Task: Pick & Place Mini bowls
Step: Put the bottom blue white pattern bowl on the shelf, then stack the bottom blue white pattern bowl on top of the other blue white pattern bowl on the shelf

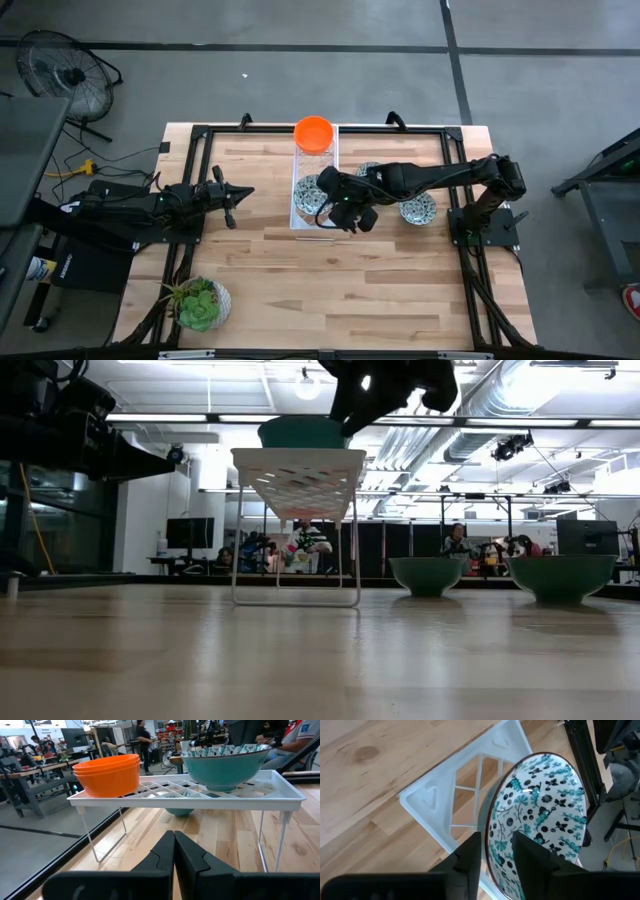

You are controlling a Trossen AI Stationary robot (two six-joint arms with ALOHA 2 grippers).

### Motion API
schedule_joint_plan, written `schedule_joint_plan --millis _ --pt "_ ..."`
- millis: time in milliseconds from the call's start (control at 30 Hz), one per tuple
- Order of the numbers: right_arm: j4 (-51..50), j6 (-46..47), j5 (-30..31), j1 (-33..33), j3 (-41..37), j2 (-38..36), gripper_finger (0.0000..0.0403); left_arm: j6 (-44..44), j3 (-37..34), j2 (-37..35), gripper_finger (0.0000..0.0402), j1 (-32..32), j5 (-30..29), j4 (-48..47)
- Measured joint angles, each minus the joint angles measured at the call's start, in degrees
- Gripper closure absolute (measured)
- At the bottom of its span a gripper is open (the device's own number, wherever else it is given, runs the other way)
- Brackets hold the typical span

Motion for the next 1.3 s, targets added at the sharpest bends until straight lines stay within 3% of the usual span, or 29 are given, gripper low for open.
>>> schedule_joint_plan --millis 367,667,1000,1167,1300 --pt "0.6 0.5 1.4 0.3 0.0 -0.2 0.0258 0.0 0.0 0.0 0.0401 0.0 0.0 0.0" --pt "0.6 3.9 10.0 4.3 0.0 -3.5 0.0245 0.0 0.0 0.0 0.0401 0.0 0.0 0.0" --pt "-9.8 27.8 22.5 6.9 0.0 -7.5 0.0248 0.0 0.0 0.0 0.0401 0.0 0.0 0.0" --pt "-18.5 46.3 18.4 5.1 0.0 -10.7 0.0249 0.0 0.0 0.0 0.0401 0.0 0.0 0.0" --pt "-23.8 54.4 11.6 1.5 0.0 -12.6 0.0252 0.0 0.0 0.0 0.0401 0.0 0.0 0.0"
